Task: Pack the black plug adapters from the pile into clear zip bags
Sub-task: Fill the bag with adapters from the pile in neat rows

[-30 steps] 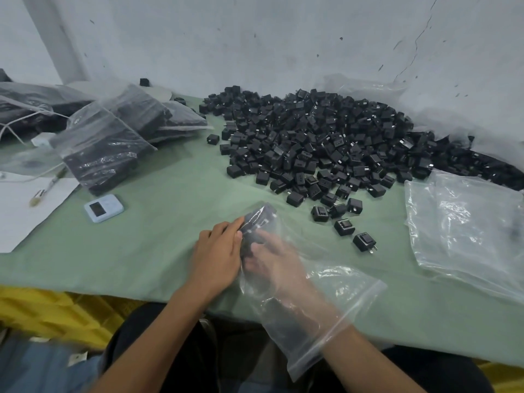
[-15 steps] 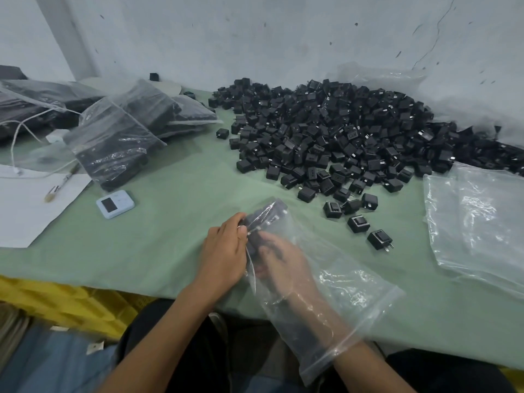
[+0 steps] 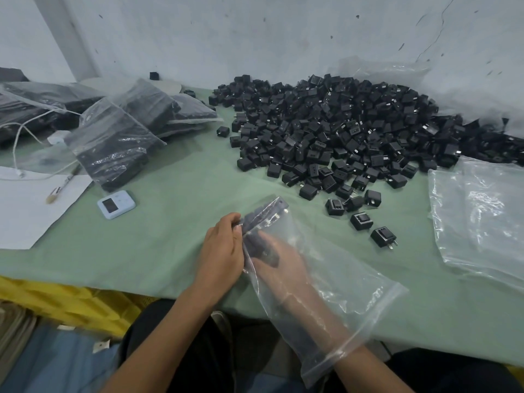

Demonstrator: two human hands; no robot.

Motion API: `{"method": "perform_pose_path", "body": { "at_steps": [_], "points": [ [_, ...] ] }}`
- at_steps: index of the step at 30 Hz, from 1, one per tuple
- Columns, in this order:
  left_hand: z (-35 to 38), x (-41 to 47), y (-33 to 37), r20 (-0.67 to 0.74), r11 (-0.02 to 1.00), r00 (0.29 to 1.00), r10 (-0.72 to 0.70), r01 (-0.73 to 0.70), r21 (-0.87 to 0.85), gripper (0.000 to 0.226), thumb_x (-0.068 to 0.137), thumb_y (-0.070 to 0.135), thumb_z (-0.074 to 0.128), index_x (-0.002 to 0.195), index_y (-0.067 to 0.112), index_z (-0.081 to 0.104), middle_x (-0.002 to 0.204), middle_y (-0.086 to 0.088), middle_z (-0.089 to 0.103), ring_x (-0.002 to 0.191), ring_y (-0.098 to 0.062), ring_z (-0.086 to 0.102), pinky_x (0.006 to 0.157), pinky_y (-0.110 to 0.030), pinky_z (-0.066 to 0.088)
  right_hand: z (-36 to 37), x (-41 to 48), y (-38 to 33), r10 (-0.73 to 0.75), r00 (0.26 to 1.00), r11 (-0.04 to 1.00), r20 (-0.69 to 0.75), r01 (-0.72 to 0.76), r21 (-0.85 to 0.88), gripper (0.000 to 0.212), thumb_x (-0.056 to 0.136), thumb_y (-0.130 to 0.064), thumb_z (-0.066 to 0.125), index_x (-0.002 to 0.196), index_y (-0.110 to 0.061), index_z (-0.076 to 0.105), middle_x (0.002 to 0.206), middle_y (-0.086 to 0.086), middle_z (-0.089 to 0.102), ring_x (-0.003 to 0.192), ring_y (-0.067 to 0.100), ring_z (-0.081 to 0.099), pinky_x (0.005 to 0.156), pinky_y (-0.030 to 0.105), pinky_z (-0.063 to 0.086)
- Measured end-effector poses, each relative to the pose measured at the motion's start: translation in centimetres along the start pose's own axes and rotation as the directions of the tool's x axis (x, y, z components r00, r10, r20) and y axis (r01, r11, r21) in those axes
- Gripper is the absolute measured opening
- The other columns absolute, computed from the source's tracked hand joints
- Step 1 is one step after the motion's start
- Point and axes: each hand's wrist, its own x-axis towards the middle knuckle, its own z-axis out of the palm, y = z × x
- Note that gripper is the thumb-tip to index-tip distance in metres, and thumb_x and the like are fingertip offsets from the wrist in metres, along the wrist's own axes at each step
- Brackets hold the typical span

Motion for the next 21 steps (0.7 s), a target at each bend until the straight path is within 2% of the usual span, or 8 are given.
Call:
{"method": "perform_pose_path", "body": {
  "at_steps": [3,5,6,7,10,15,18,21],
  "points": [
    [0.0,0.4,0.4,0.051,0.996,0.999,0.015,-0.019,0.089,0.037,0.106,0.029,0.035,0.140,0.020,0.048,0.136,-0.003,0.055,0.120,-0.021,0.046,0.101,-0.030,0.032,0.3,0.1,-0.4,-0.068,0.996,0.984,-0.049,0.059,-0.166,0.053,0.095,-0.031,0.063,0.145,-0.027,0.047,0.133,-0.015,0.049,0.105,-0.019,0.044,0.100,0.002,0.029],
    [0.1,0.7,0.7,0.092,0.991,0.995,-0.037,0.024,0.134,0.045,0.103,0.041,0.039,0.145,0.023,0.042,0.141,-0.003,0.051,0.124,-0.024,0.044,0.108,-0.035,0.031,1.2,-0.5,-1.4,-0.179,0.974,0.983,-0.137,0.170,-0.073,0.058,0.089,-0.047,0.066,0.136,-0.014,0.058,0.119,0.001,0.061,0.105,0.002,0.056,0.112,0.020,0.032],
    [0.2,0.8,0.8,0.104,0.987,0.992,-0.065,0.049,0.152,0.050,0.101,0.046,0.041,0.146,0.025,0.041,0.142,-0.003,0.050,0.125,-0.026,0.043,0.109,-0.038,0.032,0.8,-0.2,-1.2,-0.077,0.964,0.989,-0.254,0.105,0.101,0.072,0.079,-0.055,0.074,0.131,-0.007,0.061,0.118,0.010,0.064,0.110,0.017,0.058,0.114,0.032,0.033],
    [0.2,0.9,0.9,0.108,0.984,0.991,-0.083,0.064,0.168,0.054,0.100,0.049,0.042,0.147,0.025,0.039,0.143,-0.003,0.049,0.126,-0.028,0.042,0.110,-0.039,0.032,0.1,-0.4,-1.7,-0.080,0.966,0.964,-0.248,0.138,0.227,0.071,0.078,-0.040,0.081,0.129,0.003,0.057,0.121,0.022,0.062,0.118,0.032,0.055,0.113,0.042,0.032],
    [0.3,0.8,0.8,0.113,0.977,0.990,-0.085,0.061,0.204,0.057,0.099,0.053,0.041,0.150,0.029,0.035,0.143,-0.004,0.047,0.124,-0.030,0.042,0.110,-0.042,0.032,-1.5,-1.7,-2.8,-0.174,0.980,0.954,0.093,0.144,0.264,0.043,0.094,0.015,0.051,0.135,0.001,0.049,0.132,0.026,0.056,0.126,0.039,0.053,0.114,0.052,0.037],
    [0.1,0.7,1.0,0.114,0.982,0.991,-0.067,0.045,0.183,0.054,0.099,0.051,0.041,0.151,0.036,0.033,0.142,-0.002,0.048,0.123,-0.029,0.041,0.109,-0.039,0.030,-9.5,-6.5,-1.2,0.060,0.912,0.994,0.406,-0.018,-0.107,0.049,0.098,-0.018,0.063,0.137,-0.043,0.047,0.144,-0.009,0.052,0.128,0.008,0.054,0.109,0.030,0.044],
    [0.1,0.6,1.0,0.101,0.984,0.993,-0.066,0.048,0.173,0.053,0.100,0.048,0.042,0.151,0.037,0.034,0.143,-0.002,0.048,0.125,-0.030,0.041,0.109,-0.038,0.029,-16.9,-10.9,-2.1,0.123,0.797,0.990,0.591,-0.138,-0.021,0.031,0.097,-0.024,0.064,0.128,-0.020,0.067,0.125,0.000,0.068,0.114,0.014,0.065,0.096,0.026,0.050],
    [0.1,0.9,1.0,0.109,0.984,0.991,-0.075,0.056,0.171,0.053,0.101,0.045,0.044,0.152,0.035,0.035,0.144,-0.005,0.049,0.127,-0.033,0.040,0.111,-0.040,0.028,-23.1,-10.6,-2.6,0.143,0.915,0.983,0.378,-0.175,0.051,0.020,0.094,-0.021,0.069,0.108,-0.008,0.074,0.102,0.016,0.072,0.086,0.024,0.068,0.072,0.033,0.057]
  ]
}}
